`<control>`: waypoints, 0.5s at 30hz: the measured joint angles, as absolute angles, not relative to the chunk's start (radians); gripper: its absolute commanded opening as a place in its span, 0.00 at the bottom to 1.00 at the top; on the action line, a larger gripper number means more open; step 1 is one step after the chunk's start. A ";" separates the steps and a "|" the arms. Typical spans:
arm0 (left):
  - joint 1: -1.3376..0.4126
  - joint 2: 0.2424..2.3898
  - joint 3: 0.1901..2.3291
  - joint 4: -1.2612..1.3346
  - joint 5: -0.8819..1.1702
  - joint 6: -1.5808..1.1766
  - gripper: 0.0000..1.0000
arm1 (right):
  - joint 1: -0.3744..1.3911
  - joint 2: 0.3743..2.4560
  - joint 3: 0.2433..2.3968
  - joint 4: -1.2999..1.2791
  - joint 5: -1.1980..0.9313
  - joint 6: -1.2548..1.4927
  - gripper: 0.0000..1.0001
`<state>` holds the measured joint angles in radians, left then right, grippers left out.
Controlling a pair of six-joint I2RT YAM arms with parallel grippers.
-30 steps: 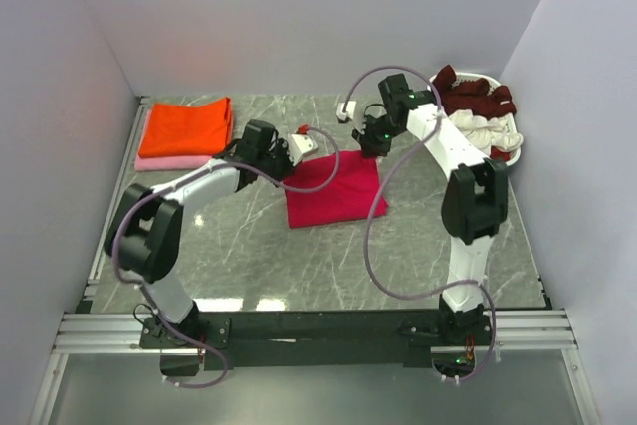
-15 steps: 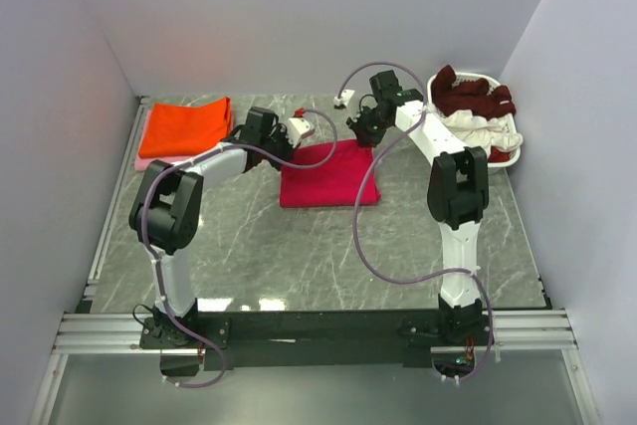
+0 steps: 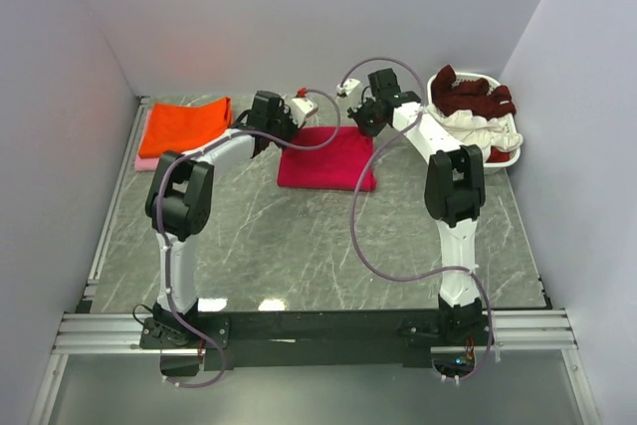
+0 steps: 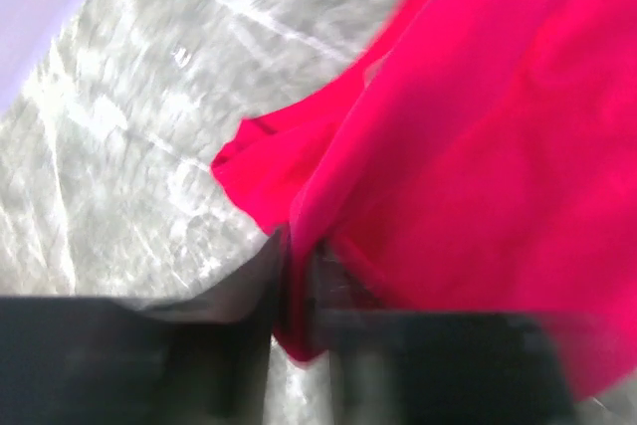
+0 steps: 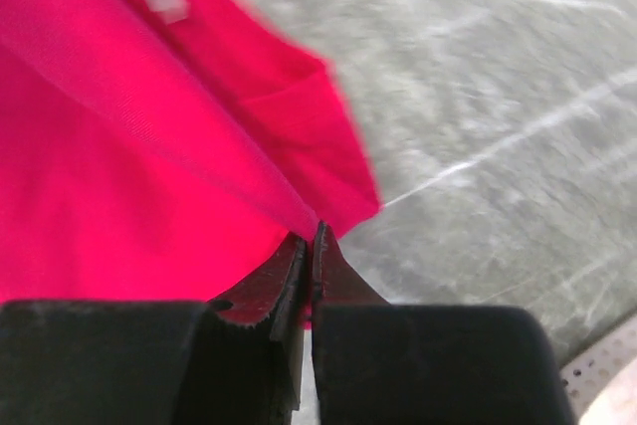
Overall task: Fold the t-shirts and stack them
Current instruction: Fold the tshirt
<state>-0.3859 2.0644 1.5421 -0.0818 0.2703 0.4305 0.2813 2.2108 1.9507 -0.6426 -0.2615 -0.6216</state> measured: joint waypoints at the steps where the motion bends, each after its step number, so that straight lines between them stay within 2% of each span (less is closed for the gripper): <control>1: -0.384 2.087 1.560 -0.078 0.242 0.401 0.69 | 0.282 2.222 1.951 -0.617 -0.233 -0.595 0.35; 3: -0.383 2.158 1.653 -0.110 0.171 0.316 0.79 | 0.288 2.248 1.951 -0.554 -0.145 -0.536 0.48; 4: -0.383 2.215 1.743 -0.127 0.121 0.267 0.86 | 0.295 2.268 1.962 -0.515 -0.067 -0.499 0.50; 7: -0.376 2.362 2.001 -0.171 0.006 0.123 0.88 | 0.302 2.371 2.084 -0.456 0.112 -0.392 0.51; 8: -0.373 2.367 2.008 -0.159 -0.013 0.095 0.89 | 0.300 2.395 2.116 -0.441 0.156 -0.356 0.51; 9: -0.371 2.347 1.982 -0.145 -0.028 0.076 0.96 | 0.298 2.401 2.123 -0.430 0.187 -0.328 0.51; 14: -0.353 2.117 1.724 -0.104 -0.012 0.049 0.95 | 0.273 2.290 1.961 -0.396 0.173 -0.242 0.54; 15: -0.352 2.062 1.683 -0.105 0.003 0.044 0.95 | 0.262 2.263 1.934 -0.417 0.134 -0.229 0.61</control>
